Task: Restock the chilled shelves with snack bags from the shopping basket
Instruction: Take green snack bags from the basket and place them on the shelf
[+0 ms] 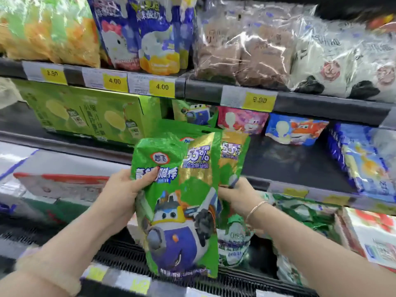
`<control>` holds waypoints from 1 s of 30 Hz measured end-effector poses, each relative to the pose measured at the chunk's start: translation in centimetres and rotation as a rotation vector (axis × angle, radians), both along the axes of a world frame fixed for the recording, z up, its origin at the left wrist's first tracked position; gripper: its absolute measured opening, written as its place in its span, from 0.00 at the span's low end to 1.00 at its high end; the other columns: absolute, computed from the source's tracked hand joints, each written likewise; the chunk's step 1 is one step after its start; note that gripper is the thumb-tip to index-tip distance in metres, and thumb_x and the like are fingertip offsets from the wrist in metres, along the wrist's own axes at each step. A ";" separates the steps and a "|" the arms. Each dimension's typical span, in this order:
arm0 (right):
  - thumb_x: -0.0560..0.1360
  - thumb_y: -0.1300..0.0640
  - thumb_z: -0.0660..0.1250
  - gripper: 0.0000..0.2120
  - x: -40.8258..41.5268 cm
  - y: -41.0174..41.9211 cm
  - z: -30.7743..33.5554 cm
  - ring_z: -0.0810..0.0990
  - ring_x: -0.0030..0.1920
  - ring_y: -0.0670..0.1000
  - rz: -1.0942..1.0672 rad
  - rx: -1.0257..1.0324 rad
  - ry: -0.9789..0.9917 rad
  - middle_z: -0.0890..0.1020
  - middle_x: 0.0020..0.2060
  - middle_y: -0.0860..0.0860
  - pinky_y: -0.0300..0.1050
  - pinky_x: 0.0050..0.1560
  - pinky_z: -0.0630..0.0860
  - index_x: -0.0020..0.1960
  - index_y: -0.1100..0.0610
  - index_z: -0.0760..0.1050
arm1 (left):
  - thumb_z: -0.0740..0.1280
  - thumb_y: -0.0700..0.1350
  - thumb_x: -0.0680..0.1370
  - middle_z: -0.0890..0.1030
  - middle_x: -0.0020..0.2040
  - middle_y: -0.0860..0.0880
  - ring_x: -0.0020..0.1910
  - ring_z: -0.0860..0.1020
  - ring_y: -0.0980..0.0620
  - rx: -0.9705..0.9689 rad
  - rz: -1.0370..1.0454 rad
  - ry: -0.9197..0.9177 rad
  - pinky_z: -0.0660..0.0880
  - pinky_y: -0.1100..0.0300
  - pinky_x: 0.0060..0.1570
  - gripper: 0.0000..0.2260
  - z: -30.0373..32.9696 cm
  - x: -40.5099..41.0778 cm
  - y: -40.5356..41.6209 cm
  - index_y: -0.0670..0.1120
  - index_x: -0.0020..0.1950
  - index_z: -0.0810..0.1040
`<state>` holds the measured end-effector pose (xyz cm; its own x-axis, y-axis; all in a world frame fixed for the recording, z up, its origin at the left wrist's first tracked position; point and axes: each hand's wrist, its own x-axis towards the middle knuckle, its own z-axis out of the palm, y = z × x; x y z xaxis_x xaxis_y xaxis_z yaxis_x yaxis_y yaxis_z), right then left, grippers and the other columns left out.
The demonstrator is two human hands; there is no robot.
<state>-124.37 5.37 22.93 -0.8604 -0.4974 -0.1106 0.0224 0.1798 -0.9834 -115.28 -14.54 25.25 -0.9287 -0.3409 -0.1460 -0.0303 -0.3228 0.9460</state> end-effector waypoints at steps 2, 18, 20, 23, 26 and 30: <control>0.71 0.66 0.69 0.19 -1.9 1.1 -0.7 0.72 0.18 0.36 -0.010 0.025 -0.036 0.77 0.17 0.42 0.26 0.20 0.66 0.23 0.55 0.78 | 0.67 0.40 0.66 0.86 0.35 0.45 0.31 0.84 0.51 -0.036 0.036 -0.008 0.79 0.62 0.29 0.08 -0.8 -0.3 0.7 0.40 0.43 0.80; 0.68 0.59 0.74 0.21 -14.8 -4.4 1.8 0.75 0.40 0.52 -0.277 -0.039 0.119 0.82 0.45 0.65 0.52 0.43 0.74 0.49 0.77 0.75 | 0.72 0.46 0.60 0.86 0.38 0.51 0.35 0.84 0.55 -0.165 0.261 0.122 0.80 0.63 0.31 0.09 -0.6 -3.3 -3.4 0.49 0.39 0.85; 0.68 0.58 0.74 0.21 -15.9 -5.3 1.6 0.75 0.40 0.53 -0.350 -0.055 0.141 0.82 0.43 0.62 0.54 0.42 0.74 0.47 0.76 0.75 | 0.73 0.48 0.55 0.86 0.37 0.51 0.35 0.84 0.55 -0.178 0.251 0.140 0.79 0.64 0.31 0.13 -0.2 -4.0 -3.4 0.49 0.38 0.85; 0.68 0.57 0.73 0.24 -17.5 -6.3 0.9 0.79 0.45 0.54 -0.378 -0.079 0.155 0.79 0.52 0.71 0.57 0.44 0.76 0.52 0.77 0.73 | 0.71 0.45 0.59 0.86 0.34 0.52 0.32 0.84 0.56 -0.177 0.254 0.157 0.79 0.64 0.29 0.11 0.4 -5.1 -3.6 0.46 0.40 0.82; 0.69 0.59 0.73 0.19 -18.6 -7.7 0.5 0.77 0.33 0.45 -0.377 -0.122 0.195 0.80 0.53 0.69 0.42 0.36 0.77 0.49 0.75 0.75 | 0.69 0.43 0.61 0.86 0.34 0.51 0.32 0.83 0.56 -0.164 0.261 0.155 0.79 0.64 0.29 0.10 0.5 -5.6 -4.5 0.46 0.41 0.80; 0.67 0.59 0.74 0.20 -19.8 -9.2 0.0 0.79 0.48 0.55 -0.361 -0.147 0.109 0.79 0.54 0.68 0.59 0.54 0.77 0.52 0.72 0.75 | 0.77 0.49 0.49 0.86 0.38 0.48 0.32 0.84 0.54 -0.159 0.217 0.127 0.79 0.63 0.29 0.18 -0.2 -5.3 -5.4 0.48 0.38 0.85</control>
